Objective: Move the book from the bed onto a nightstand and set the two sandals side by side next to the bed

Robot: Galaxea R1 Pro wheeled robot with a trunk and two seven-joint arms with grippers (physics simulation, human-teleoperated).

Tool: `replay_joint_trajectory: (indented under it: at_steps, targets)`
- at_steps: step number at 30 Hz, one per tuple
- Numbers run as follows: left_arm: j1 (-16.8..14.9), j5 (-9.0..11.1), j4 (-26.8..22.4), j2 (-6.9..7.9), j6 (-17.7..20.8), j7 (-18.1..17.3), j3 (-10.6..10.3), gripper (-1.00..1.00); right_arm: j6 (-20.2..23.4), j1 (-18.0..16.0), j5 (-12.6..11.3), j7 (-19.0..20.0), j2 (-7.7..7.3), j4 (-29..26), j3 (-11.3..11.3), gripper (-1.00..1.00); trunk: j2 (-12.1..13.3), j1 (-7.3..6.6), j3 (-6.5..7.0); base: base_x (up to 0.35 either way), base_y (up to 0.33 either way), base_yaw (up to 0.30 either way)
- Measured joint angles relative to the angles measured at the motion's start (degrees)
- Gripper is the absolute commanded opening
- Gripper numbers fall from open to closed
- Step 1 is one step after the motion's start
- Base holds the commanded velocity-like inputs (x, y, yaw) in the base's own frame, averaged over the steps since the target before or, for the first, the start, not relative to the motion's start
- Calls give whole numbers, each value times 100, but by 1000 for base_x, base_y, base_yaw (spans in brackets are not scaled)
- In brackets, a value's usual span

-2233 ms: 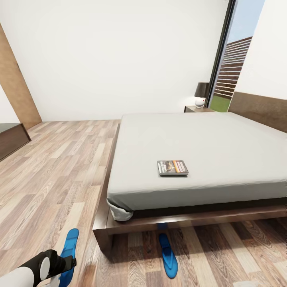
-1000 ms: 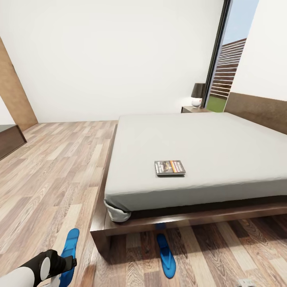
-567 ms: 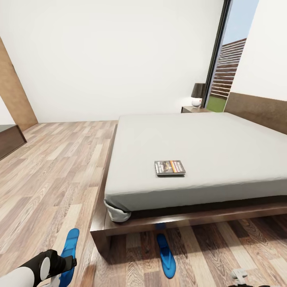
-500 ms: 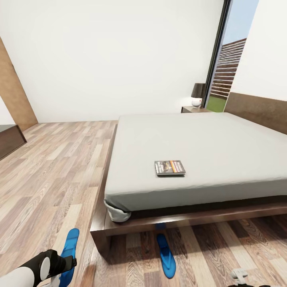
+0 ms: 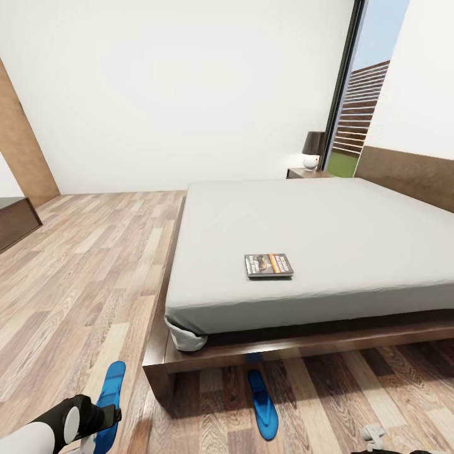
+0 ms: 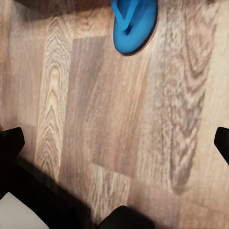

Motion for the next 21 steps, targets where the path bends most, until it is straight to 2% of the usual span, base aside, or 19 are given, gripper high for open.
replay_joint_trajectory:
  at_steps: [15,18,21]
  targets:
    - [-1,0,0,-7,0,-3,0,-100,1,-1,-13,102,27,-4,-10,100,0,0,0,0,0,0]
    - [-1,0,0,-7,0,-4,0,-100,6,-6,-15,235,19,-11,-14,100,0,0,0,0,0,0]
    - [-1,0,0,-7,0,-4,0,-100,14,-25,-10,559,-13,-42,-17,100,0,0,0,0,0,0]
